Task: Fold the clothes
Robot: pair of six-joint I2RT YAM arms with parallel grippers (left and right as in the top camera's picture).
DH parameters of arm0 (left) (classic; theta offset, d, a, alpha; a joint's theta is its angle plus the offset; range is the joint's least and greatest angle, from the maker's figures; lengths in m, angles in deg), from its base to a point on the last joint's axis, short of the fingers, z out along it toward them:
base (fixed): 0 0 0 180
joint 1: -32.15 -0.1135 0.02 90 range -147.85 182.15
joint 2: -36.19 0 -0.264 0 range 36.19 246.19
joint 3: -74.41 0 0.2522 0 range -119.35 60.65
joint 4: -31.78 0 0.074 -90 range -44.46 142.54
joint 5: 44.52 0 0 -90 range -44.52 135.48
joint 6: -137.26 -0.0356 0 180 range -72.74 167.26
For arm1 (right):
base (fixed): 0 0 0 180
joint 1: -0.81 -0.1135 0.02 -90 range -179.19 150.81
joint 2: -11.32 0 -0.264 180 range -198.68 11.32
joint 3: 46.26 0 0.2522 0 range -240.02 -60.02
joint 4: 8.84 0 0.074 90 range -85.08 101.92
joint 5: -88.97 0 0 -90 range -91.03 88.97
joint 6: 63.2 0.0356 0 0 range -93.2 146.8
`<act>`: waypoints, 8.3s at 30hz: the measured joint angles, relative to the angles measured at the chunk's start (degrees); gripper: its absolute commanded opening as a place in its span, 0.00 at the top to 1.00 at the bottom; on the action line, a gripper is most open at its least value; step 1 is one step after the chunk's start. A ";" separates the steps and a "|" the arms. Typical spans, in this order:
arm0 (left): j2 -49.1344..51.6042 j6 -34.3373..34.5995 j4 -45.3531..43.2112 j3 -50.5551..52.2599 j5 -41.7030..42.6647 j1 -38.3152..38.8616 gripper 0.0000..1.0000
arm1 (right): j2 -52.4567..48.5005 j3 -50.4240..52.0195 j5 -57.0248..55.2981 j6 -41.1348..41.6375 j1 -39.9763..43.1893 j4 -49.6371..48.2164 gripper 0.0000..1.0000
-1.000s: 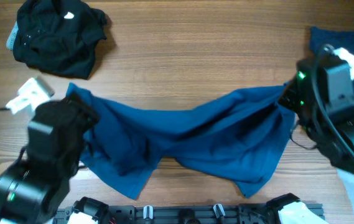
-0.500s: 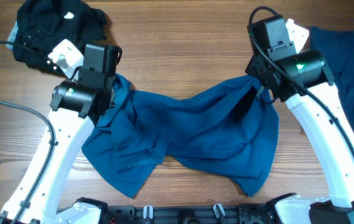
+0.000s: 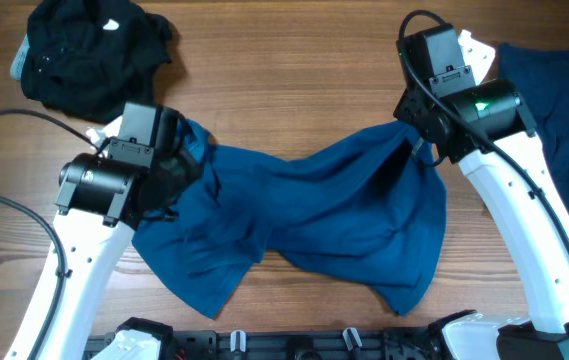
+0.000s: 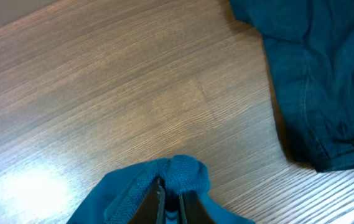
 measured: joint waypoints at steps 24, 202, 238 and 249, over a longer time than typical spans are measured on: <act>-0.17 -1.38 -19.15 34.47 23.67 0.00 0.00 | 0.00 0.00 2.12 -2.56 0.00 2.62 0.46; -26.45 -4.81 -20.11 36.20 33.75 -4.17 0.55 | 6.88 20.22 24.65 -0.98 4.46 -11.56 0.96; -33.99 -5.27 -6.27 21.66 41.09 -4.17 0.96 | 33.05 20.22 28.28 -4.13 4.46 -4.26 0.96; -34.32 -5.14 -3.19 -3.58 39.85 -4.17 0.96 | 36.44 10.51 28.28 -5.86 4.46 4.26 0.96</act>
